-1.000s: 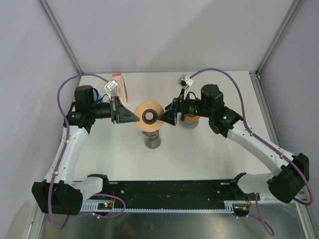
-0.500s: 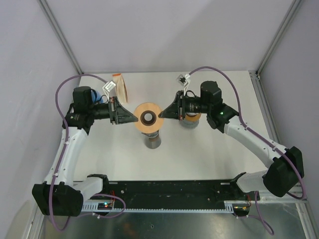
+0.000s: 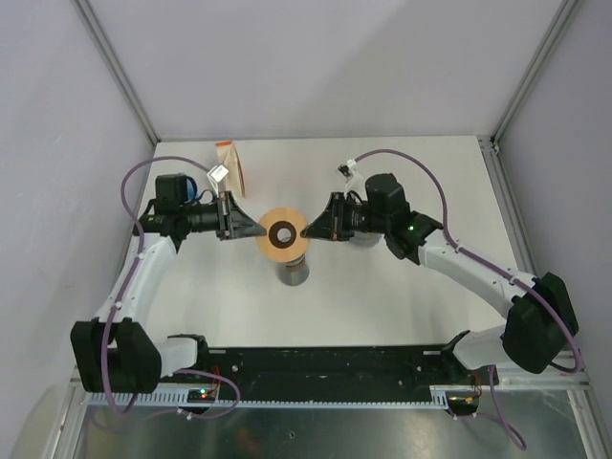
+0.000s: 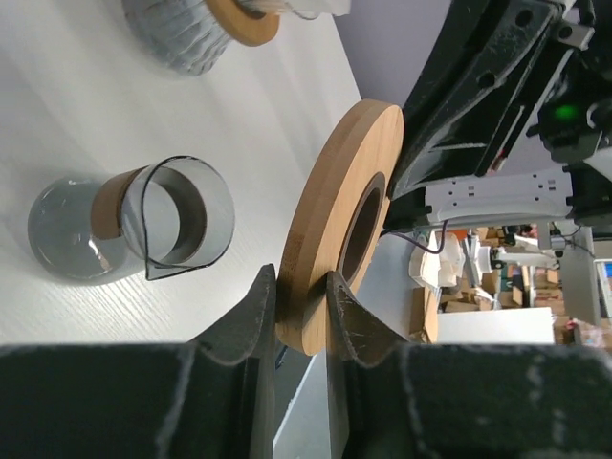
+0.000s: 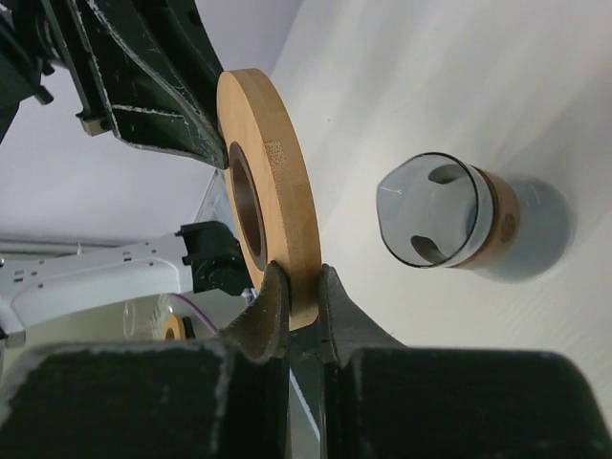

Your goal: Place the coffee filter in the dripper

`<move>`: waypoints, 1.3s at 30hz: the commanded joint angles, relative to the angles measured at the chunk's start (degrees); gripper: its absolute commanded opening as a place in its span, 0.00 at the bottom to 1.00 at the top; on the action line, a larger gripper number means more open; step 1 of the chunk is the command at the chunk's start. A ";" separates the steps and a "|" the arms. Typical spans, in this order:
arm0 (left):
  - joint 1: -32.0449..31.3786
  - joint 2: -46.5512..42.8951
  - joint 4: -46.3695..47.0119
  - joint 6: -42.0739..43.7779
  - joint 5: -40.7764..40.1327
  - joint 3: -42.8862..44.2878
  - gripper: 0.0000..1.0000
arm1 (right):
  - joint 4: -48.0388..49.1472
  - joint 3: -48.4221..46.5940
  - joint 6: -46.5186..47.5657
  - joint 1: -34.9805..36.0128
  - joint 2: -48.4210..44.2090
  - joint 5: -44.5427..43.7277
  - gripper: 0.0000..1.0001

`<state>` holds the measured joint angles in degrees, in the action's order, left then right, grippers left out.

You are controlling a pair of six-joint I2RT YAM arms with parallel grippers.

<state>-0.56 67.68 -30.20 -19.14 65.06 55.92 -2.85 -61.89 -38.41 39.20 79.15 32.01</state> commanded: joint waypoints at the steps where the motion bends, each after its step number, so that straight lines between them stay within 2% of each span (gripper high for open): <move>1: 0.38 2.57 2.21 -2.29 -6.46 -0.41 0.00 | 1.25 3.68 -5.76 1.55 -0.79 -10.37 0.00; 9: -1.80 8.07 2.18 -3.33 -8.78 -0.57 0.00 | 2.19 5.66 -6.33 2.29 2.74 -15.87 0.09; 17: -2.03 12.88 2.24 -3.88 -8.68 -0.11 0.00 | 1.46 5.68 -5.09 2.49 5.51 -18.58 0.13; 20: -2.00 13.43 2.18 -4.11 -8.53 -0.33 0.00 | 0.99 5.72 -4.47 2.52 5.91 -19.32 0.18; 39: -3.33 15.24 2.65 -4.02 -10.26 -2.05 0.00 | -2.57 5.72 -0.98 2.73 7.23 -23.17 0.29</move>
<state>-3.92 82.37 -28.34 -21.56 57.12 54.08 -2.35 -56.58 -42.68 41.80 85.65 13.72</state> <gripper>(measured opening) 0.224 0.291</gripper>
